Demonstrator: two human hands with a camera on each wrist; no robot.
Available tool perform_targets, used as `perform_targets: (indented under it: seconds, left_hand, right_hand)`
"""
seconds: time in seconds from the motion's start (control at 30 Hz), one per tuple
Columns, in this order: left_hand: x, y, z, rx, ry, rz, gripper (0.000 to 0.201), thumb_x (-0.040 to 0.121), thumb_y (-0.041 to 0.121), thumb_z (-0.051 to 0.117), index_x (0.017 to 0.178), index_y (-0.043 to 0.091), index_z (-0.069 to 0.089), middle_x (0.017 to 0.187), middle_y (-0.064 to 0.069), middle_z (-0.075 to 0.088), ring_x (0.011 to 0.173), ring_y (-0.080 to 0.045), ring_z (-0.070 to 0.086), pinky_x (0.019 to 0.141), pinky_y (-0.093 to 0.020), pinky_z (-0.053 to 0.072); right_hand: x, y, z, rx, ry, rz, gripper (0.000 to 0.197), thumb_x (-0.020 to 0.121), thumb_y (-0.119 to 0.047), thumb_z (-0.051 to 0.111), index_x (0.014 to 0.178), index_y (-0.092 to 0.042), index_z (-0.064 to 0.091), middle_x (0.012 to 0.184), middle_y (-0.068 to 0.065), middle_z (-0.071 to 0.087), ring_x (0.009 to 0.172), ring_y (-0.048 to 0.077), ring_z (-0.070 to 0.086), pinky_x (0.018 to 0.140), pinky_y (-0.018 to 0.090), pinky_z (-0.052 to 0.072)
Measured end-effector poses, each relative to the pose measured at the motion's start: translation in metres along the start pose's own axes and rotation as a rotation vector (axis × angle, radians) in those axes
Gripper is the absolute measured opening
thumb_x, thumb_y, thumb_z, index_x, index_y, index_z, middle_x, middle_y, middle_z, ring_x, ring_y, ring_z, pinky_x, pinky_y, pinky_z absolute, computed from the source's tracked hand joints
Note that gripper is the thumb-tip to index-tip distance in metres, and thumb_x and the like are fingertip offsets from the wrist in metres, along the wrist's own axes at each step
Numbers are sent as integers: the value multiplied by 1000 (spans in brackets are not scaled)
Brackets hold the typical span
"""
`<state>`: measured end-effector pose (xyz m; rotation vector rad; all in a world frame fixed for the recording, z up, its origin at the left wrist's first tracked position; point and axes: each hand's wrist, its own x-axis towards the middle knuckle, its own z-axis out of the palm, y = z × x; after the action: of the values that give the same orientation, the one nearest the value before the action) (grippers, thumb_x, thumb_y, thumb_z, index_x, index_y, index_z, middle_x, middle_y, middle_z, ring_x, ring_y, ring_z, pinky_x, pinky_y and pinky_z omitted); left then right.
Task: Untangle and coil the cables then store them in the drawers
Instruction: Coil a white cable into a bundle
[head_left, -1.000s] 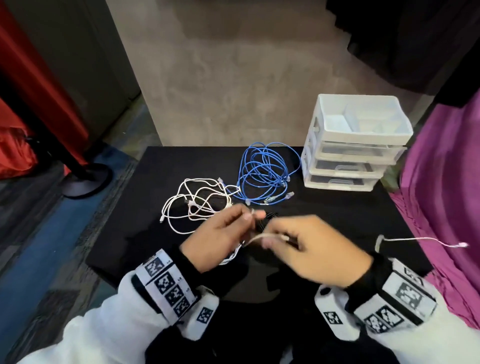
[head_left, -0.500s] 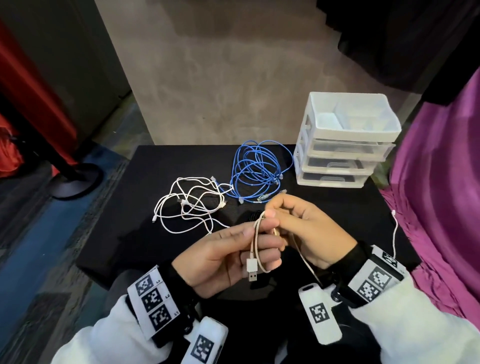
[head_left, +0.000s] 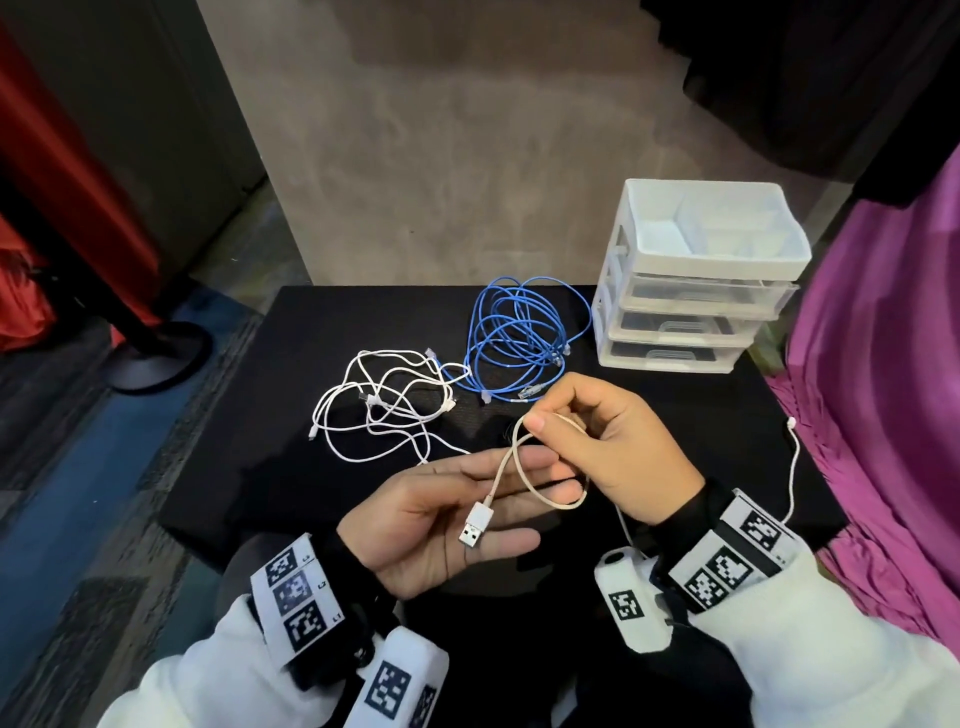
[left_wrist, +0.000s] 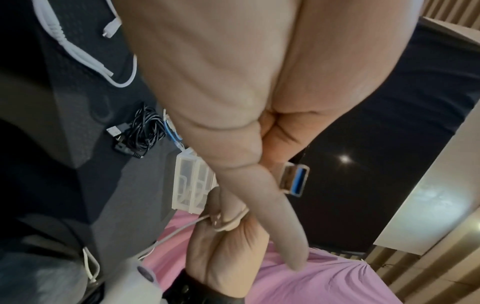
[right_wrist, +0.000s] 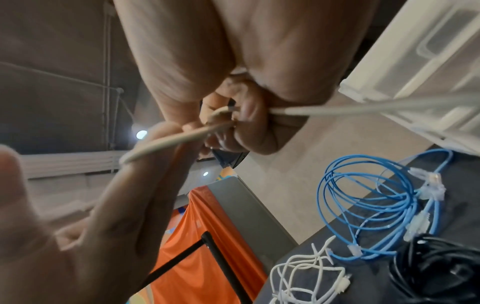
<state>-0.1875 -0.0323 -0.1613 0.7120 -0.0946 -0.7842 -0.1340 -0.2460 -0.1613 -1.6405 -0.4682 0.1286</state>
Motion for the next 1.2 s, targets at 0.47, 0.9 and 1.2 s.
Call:
perform_targets:
  seconds: [0.47, 0.9, 1.2]
  left_hand:
    - [16, -17, 4, 369, 502, 167, 14, 96, 13, 64, 99, 15, 77, 98, -17, 70, 91, -23, 69, 62, -32, 61]
    - [26, -33, -18, 1082, 742, 406, 24, 84, 39, 65, 72, 17, 67, 79, 1, 63, 77, -17, 66, 75, -34, 54]
    - [19, -18, 16, 102, 482, 214, 36, 98, 28, 54, 72, 3, 59, 70, -7, 54, 44, -9, 51, 64, -29, 59]
  right_hand:
    - [2, 1, 6, 36, -67, -20, 12, 96, -14, 71, 85, -13, 68, 66, -6, 62, 63, 40, 57, 65, 51, 47]
    - [-5, 11, 11, -54, -36, 103, 8, 96, -12, 70, 89, -9, 71, 58, -7, 52, 52, 13, 45, 53, 26, 39]
    - [-3, 7, 5, 152, -112, 144, 4, 95, -6, 68, 94, -8, 72, 70, 19, 56, 53, 15, 51, 43, 22, 33]
